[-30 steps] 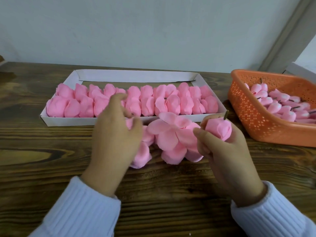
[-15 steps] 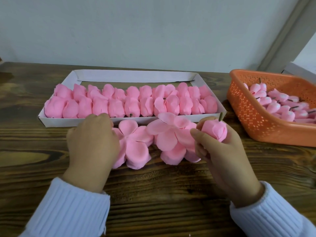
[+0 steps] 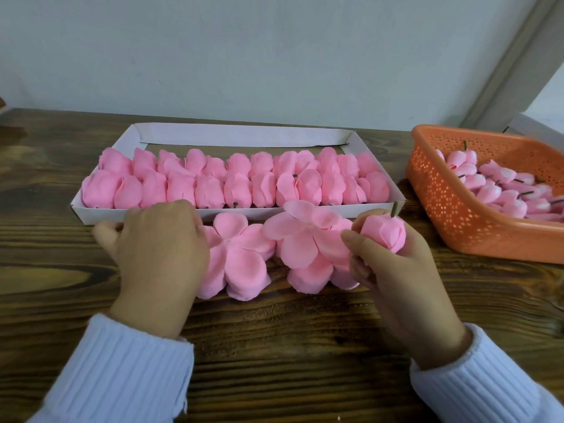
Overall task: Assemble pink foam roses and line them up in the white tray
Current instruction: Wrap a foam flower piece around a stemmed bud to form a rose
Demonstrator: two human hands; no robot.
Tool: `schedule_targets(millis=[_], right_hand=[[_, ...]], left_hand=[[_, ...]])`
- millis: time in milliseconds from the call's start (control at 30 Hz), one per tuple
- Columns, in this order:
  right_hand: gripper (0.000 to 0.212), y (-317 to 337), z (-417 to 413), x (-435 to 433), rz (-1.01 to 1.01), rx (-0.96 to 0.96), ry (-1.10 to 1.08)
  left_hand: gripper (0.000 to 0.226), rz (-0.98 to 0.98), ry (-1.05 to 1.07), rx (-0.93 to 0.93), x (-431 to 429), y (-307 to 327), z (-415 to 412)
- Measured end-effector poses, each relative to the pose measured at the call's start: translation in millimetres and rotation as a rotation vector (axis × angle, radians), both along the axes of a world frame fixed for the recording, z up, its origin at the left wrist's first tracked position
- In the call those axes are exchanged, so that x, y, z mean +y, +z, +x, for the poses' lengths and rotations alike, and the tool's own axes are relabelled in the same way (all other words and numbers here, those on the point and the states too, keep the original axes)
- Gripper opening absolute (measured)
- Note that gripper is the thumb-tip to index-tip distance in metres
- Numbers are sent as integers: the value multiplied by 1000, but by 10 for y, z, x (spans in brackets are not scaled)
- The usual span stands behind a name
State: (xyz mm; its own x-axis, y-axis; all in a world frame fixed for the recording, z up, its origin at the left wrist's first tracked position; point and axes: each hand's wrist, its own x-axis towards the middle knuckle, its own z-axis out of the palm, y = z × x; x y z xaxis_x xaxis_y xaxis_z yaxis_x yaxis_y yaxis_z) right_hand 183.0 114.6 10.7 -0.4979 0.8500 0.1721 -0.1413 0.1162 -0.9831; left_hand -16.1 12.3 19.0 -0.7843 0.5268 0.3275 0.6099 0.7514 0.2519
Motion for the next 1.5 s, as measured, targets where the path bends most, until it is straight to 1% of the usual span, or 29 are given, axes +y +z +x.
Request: schedule_targets(millis=[67, 133, 200, 300, 367, 433, 467, 500, 533, 567, 633, 700, 733, 767, 833, 933, 967, 1000, 1033, 1100, 1133, 1300, 1333, 1433, 1500], right_hand=[[11, 0, 4, -1, -2, 1, 2], [10, 3, 9, 0, -3, -6, 6], [10, 4, 13, 1, -4, -13, 10], [9, 6, 13, -3, -6, -12, 11], [8, 9, 13, -8, -7, -12, 8], [9, 20, 21, -12, -18, -16, 39], [11, 24, 25, -16, -31, -19, 100], [12, 28, 28, -29, -48, -23, 207], [13, 31, 24, -49, -63, -25, 343], [14, 30, 13, -72, -75, -30, 470], [19, 22, -4, -116, -103, -63, 624], [27, 20, -21, -140, -138, -82, 691], [29, 21, -31, -144, -155, -85, 705], [29, 24, -38, -144, -176, -89, 705], [23, 40, -54, -141, -229, -94, 692], [14, 52, -71, -146, -260, -114, 711], [11, 53, -74, -149, -260, -125, 717], [14, 53, -78, -151, -259, -136, 723], [21, 51, -79, -153, -260, -145, 729], [27, 47, -82, -150, -287, -151, 735], [29, 44, -78, -144, -303, -148, 734], [32, 0, -59, -108, -389, -130, 691], [32, -4, -59, -104, -417, -114, 686], [26, -16, -62, -101, -473, -81, 667], [21, -13, -66, -99, -491, -69, 659]], left_hand=[[13, 85, -29, -32, 0, -1, -21], [12, 218, -125, -112, 18, -2, -52], [19, 407, -215, -277, 44, 16, -52], [28, 595, -210, -529, 83, 33, -16], [32, 717, -180, -759, 109, 18, 17], [31, 889, -176, -1131, 146, 30, 58], [33, 926, -183, -1288, 157, 44, 81], [36, 914, -223, -1382, 164, 42, 93], [35, 895, -269, -1419, 170, 37, 112], [28, 888, -297, -1431, 174, 35, 131], [23, 946, -317, -1441, 180, 32, 152], [29, 1031, -367, -1487, 176, 30, 169], [36, 1030, -410, -1512, 173, 29, 188], [40, 982, -458, -1524, 169, 29, 213], [38, 882, -539, -1538, 164, 60, 292], [35, 946, -497, -1501, 194, 48, 366], [41, 958, -502, -1489, 193, 38, 398], [47, 955, -523, -1469, 188, 37, 434], [44, 950, -554, -1445, 177, 47, 474], [23, 948, -644, -1404, 167, 76, 556], [19, 938, -674, -1385, 158, 83, 581], [42, 874, -824, -1329, 160, 39, 567], [44, 876, -854, -1326, 162, 34, 567], [34, 877, -884, -1286, 153, 27, 567], [29, 849, -957, -1220, 150, 13, 560]])
